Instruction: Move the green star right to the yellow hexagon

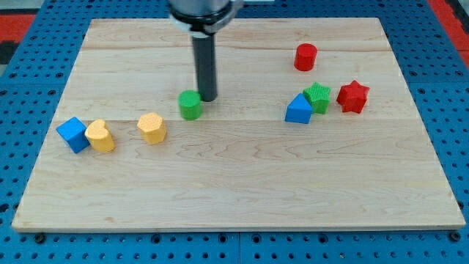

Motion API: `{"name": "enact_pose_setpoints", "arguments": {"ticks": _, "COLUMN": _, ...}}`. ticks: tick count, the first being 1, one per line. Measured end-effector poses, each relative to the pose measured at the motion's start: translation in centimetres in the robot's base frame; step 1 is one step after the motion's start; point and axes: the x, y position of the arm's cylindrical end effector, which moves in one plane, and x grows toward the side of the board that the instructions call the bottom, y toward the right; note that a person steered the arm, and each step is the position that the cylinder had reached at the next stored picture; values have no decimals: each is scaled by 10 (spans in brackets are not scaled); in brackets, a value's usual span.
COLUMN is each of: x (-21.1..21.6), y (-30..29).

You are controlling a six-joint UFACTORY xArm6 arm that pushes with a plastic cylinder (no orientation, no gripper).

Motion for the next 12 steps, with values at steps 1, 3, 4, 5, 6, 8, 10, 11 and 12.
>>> {"name": "enact_pose_setpoints", "arguments": {"ticks": 1, "x": 7, "y": -16}}
{"name": "enact_pose_setpoints", "arguments": {"ticks": 3, "x": -30, "y": 116}}
{"name": "enact_pose_setpoints", "arguments": {"ticks": 4, "x": -35, "y": 184}}
{"name": "enact_pose_setpoints", "arguments": {"ticks": 5, "x": -36, "y": 251}}
{"name": "enact_pose_setpoints", "arguments": {"ticks": 6, "x": -23, "y": 306}}
{"name": "enact_pose_setpoints", "arguments": {"ticks": 8, "x": 3, "y": 188}}
{"name": "enact_pose_setpoints", "arguments": {"ticks": 10, "x": 3, "y": 44}}
{"name": "enact_pose_setpoints", "arguments": {"ticks": 11, "x": -10, "y": 63}}
{"name": "enact_pose_setpoints", "arguments": {"ticks": 12, "x": -19, "y": 59}}
